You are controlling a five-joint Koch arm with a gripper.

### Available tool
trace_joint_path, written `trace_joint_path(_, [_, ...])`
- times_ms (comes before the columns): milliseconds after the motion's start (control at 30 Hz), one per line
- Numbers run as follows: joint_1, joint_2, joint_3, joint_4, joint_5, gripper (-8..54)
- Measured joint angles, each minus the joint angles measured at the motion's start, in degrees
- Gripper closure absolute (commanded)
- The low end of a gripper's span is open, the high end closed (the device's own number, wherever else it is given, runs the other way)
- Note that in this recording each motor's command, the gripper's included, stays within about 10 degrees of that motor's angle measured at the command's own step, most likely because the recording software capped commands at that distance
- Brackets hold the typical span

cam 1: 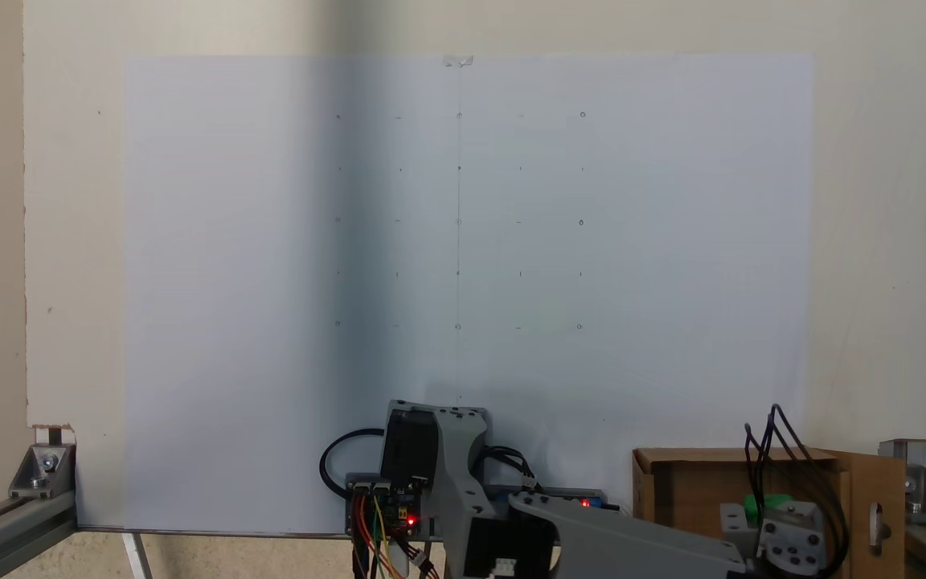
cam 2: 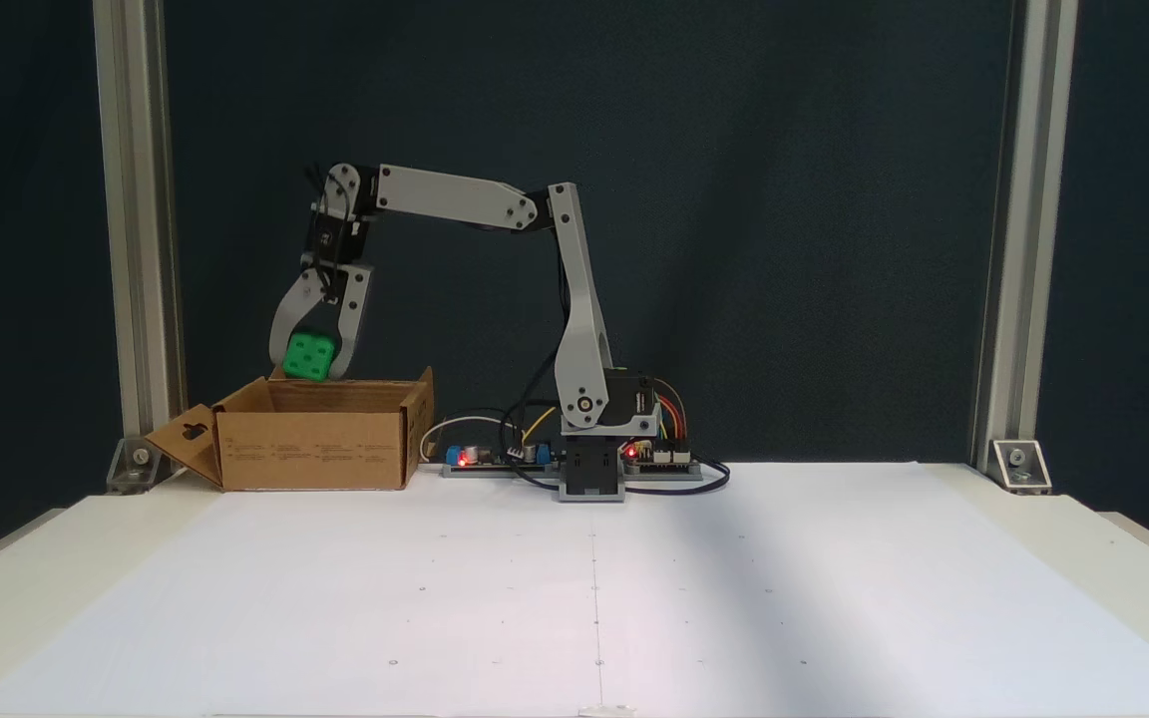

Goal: Grasp a green dice and put it in the bin.

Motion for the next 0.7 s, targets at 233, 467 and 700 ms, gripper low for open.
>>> trace_joint_path(233, [0.0, -1.05, 0.09, 0.0, 0.0, 33.9])
trace_joint_path(467, [0.0, -1.05, 0.0, 0.88, 0.0, 23.6])
trace_joint_path(700, [0.53, -0.97, 0.0, 2.64, 0.0, 7.6])
